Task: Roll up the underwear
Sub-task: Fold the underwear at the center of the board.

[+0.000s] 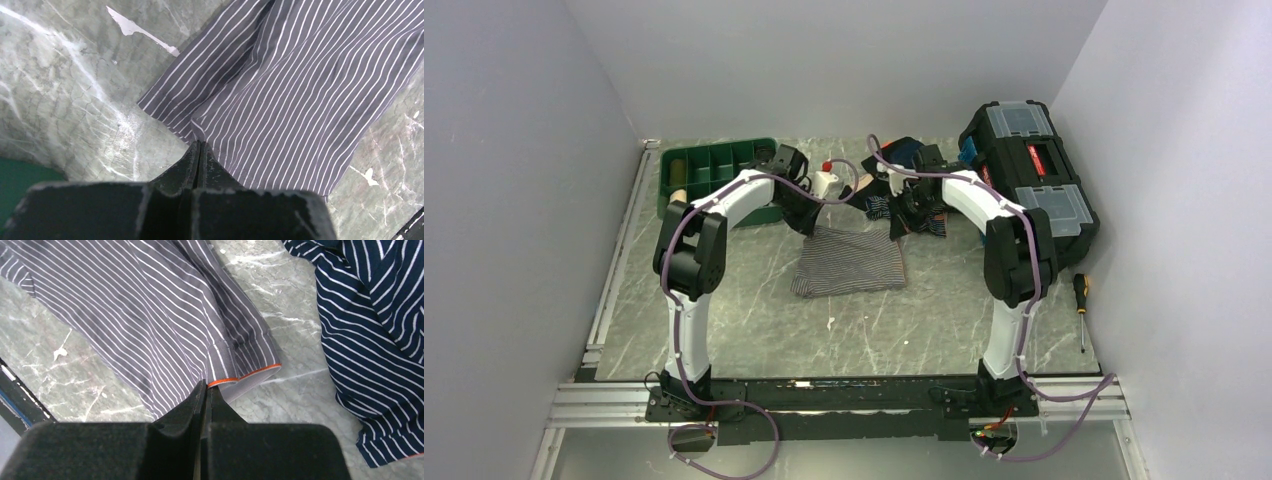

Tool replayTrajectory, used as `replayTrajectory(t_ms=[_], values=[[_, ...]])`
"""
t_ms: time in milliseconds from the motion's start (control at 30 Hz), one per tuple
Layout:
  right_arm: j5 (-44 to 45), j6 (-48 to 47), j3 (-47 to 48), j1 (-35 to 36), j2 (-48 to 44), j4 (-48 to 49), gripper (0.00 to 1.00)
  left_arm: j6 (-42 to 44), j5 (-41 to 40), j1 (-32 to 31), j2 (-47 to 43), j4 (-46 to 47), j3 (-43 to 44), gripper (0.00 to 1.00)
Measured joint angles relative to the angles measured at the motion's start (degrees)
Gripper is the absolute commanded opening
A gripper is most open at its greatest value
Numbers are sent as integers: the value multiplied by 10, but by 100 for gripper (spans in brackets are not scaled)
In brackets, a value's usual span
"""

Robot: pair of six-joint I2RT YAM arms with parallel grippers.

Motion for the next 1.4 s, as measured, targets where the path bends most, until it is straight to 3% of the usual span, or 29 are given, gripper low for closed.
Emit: replayTrajectory(t_ms=[267, 667, 967, 1133, 1267, 1400], values=[[-2, -2, -35, -7, -31, 2, 0, 8, 2, -6, 0, -7, 0, 0], [-5, -2, -21, -30, -1, 5, 0, 6, -6, -7, 0, 3, 24, 0], [-14, -3, 30, -30, 75, 7, 15, -3, -43, -7, 0, 23, 23, 0], [-13, -4, 32, -30, 83, 7, 27, -8, -52, -7, 8, 31, 21, 16], [-8, -5, 39, -30, 83, 7, 29, -12, -61, -7, 14, 38, 12, 32], [3, -6, 40, -30, 83, 9, 34, -18, -68, -7, 15, 42, 7, 41]])
